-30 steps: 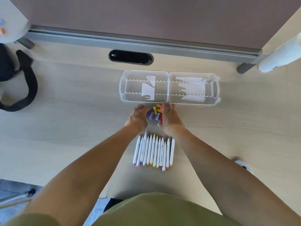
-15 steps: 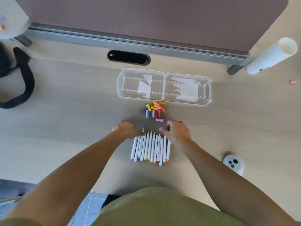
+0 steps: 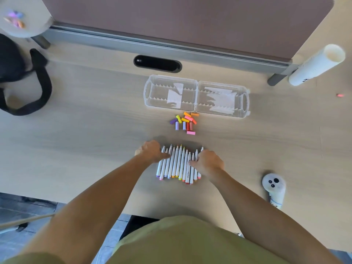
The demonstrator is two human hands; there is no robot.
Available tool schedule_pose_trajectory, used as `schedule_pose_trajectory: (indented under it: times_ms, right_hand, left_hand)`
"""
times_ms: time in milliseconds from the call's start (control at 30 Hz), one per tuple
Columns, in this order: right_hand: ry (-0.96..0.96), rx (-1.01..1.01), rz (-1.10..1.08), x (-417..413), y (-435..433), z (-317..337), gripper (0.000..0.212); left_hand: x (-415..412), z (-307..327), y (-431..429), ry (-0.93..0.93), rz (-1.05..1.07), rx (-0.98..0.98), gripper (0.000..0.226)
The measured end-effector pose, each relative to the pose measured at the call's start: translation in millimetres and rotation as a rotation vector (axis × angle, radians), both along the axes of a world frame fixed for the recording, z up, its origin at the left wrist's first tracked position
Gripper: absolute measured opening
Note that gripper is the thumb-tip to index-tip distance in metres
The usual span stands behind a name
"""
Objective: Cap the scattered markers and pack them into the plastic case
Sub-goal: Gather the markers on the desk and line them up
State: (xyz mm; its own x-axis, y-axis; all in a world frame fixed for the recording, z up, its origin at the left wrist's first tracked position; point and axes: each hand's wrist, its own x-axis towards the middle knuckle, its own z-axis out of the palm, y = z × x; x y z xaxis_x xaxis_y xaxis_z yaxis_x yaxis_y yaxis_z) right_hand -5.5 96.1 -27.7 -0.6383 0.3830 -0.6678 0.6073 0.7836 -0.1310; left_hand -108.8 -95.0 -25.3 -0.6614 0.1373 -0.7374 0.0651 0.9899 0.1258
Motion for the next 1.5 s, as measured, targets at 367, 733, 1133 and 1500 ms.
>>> schedule_pose_trajectory:
  times_ms: [367,733,1133,1500]
  right_hand:
    - [0.042,-0.061,-0.080,16.4,5.8,-9.7,0.044]
    - [0.139,-0.103,-0.177,40.5,-7.9,-4.5,0.036]
    - [0.714,-0.333,-0.600,139.4,-52.9,67.8,0.043]
    - [1.203,-0.394,-0.780,316.4,6.9,37.0,0.032]
  left_hand:
    - [19.9,20.2,-14.8,0.026,-0.011,0.058,0.042]
    - [55.0,44.9,-41.8,0.068,-0.057,0.126,0.044]
    - [133.0,64.3,-38.9,-0.019,-0.182,0.616,0.041]
    - [289.9,-21.7,85.3,-0.278,-0.559,0.893,0.038]
